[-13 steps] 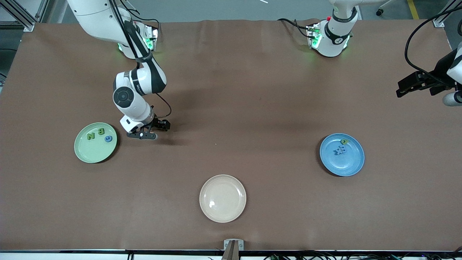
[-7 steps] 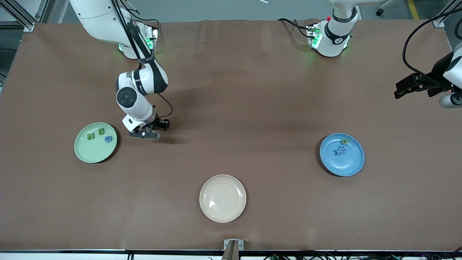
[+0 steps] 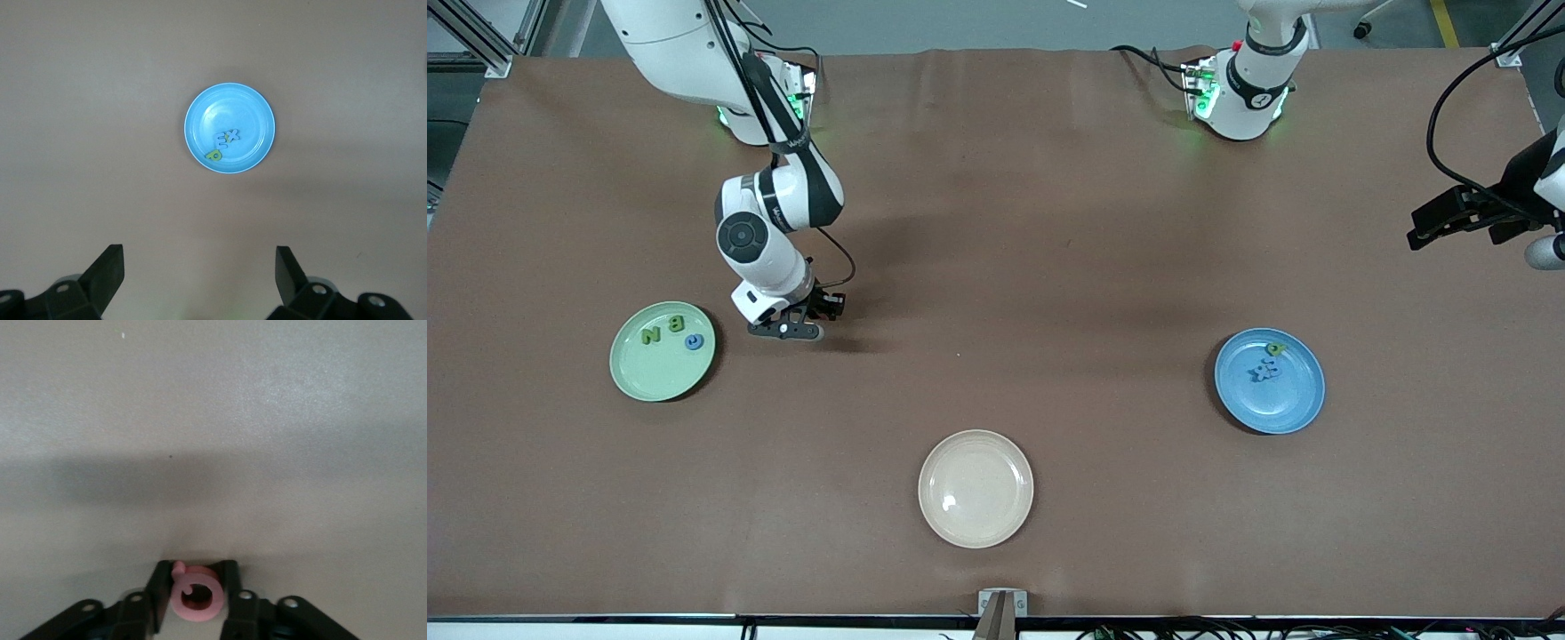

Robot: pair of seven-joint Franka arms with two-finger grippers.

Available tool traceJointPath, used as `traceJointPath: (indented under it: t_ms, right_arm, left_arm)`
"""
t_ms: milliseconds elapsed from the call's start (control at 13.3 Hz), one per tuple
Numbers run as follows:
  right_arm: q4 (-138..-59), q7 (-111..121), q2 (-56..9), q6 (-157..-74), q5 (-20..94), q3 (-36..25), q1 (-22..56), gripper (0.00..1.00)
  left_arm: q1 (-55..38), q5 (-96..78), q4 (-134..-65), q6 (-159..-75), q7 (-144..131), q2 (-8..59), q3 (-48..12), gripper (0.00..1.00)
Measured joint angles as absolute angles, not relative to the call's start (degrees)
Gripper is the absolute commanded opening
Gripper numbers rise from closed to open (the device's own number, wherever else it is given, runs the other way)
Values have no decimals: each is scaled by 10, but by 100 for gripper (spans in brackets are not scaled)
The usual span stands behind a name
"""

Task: Sort upper and lower case letters into plates
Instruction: 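Carry the pink q to the green plate and open the right gripper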

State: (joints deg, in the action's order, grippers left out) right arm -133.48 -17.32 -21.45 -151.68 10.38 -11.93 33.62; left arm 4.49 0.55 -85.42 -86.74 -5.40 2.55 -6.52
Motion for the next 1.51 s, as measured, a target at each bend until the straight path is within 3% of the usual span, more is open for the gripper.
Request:
traceJointPath:
  t_ms: [679, 905, 1207, 1508]
  right_arm:
    - [-1331, -172, -199, -1472, 104, -134, 335, 22]
    - [-1324, -97, -161, -1441, 102, -174, 315, 22]
    - [-1307, 115, -146, -1426, 102, -271, 273, 22]
    - [-1274, 265, -170, -1425, 102, -287, 188, 22]
  left_arm:
    - [44, 6, -864, -873, -54, 26, -67, 100]
    - [44, 6, -866, -875, -54, 26, -67, 100]
    - [44, 6, -868, -878, -54, 26, -67, 100]
    - [44, 6, -869, -881, -54, 26, -67, 100]
